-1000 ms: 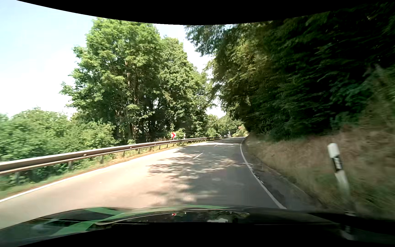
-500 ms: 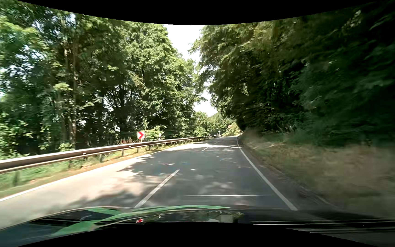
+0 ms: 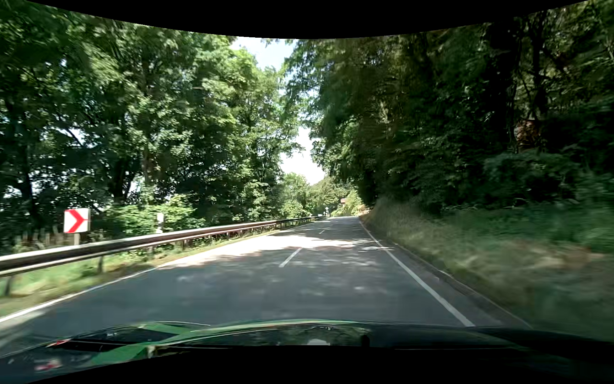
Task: Follow the waypoints while adhering to traffic rules and regulations
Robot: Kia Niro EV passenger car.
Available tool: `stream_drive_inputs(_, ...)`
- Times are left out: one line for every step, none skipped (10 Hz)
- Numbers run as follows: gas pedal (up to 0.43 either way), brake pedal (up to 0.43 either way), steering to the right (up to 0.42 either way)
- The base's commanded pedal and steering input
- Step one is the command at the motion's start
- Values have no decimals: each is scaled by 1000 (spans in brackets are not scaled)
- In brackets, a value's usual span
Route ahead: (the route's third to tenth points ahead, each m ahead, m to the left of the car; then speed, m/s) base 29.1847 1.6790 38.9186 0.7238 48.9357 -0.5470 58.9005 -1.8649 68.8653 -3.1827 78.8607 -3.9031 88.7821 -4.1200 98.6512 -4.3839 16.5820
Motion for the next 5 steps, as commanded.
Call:
stream_drive_inputs(311,0,23)
stream_drive_inputs(287,0,23)
stream_drive_inputs(240,0,23)
stream_drive_inputs(240,0,22)
stream_drive_inputs(240,0,20)
